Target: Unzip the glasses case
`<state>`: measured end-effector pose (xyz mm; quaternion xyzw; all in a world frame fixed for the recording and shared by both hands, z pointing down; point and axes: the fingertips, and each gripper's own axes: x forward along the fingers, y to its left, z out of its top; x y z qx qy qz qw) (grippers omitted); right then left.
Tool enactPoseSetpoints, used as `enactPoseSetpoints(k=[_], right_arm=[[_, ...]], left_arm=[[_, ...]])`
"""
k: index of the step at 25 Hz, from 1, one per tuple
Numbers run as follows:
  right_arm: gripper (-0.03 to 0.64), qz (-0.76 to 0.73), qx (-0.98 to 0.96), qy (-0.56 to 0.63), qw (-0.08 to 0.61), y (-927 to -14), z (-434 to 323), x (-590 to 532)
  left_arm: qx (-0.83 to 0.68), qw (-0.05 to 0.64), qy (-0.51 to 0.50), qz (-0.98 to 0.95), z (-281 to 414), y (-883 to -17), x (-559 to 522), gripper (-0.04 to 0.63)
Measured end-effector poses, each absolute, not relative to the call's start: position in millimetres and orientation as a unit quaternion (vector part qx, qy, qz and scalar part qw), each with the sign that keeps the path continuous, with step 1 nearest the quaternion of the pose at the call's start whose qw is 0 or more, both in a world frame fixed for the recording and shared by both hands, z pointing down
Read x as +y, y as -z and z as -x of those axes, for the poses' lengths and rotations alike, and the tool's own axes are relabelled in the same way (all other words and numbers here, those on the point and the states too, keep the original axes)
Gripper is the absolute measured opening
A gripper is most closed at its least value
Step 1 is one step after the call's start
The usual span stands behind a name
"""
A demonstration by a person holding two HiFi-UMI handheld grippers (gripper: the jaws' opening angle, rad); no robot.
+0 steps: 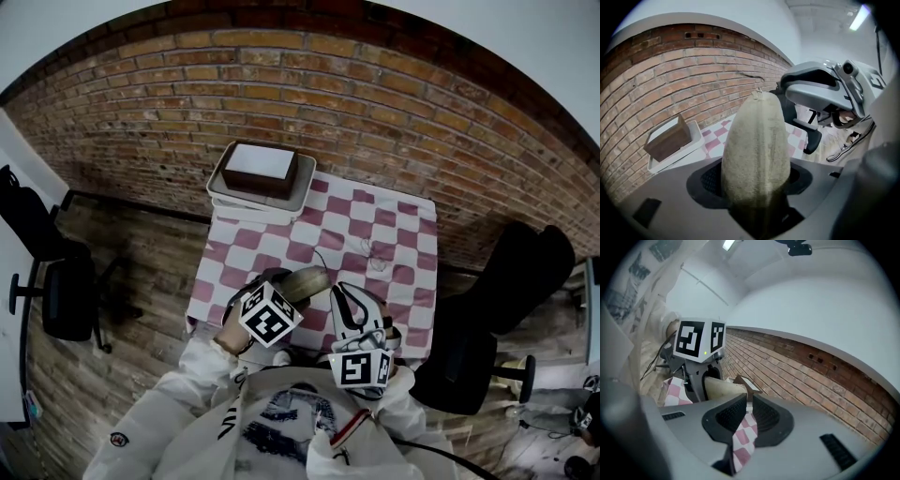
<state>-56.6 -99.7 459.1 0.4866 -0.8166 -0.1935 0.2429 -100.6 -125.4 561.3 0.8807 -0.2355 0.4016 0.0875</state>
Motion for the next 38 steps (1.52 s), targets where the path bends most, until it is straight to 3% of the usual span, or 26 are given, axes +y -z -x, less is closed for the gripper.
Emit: enactPoseSetpoints(k=[4, 9, 19, 38], right_arm=[[0.028, -0.507, -0.823, 0.153, 0.207, -450.5, 35.0, -104.9], [0.028, -0.548, -0.827, 0.054, 0.110, -442.8, -3.7, -114.0], [0.026, -0.595, -0.801, -0.070, 0.012, -430.2, -86.4, -127.1], [0.014, -0.603, -0.796, -0.046, -0.037, -396.0, -144.6, -129.7]], left_arm=[[-0.262, 0.099, -0.374, -0.884, 101.3, -550.8, -139.7, 0.296], [-0.301, 0.110, -0.322, -0.891, 94.6, -538.2, -152.1, 0.296], [-0.363, 0.135, -0.198, -0.901, 79.6, -494.3, -167.7, 0.296], [-0.452, 0.078, -0.011, -0.888, 57.2, -406.0, -165.3, 0.296]])
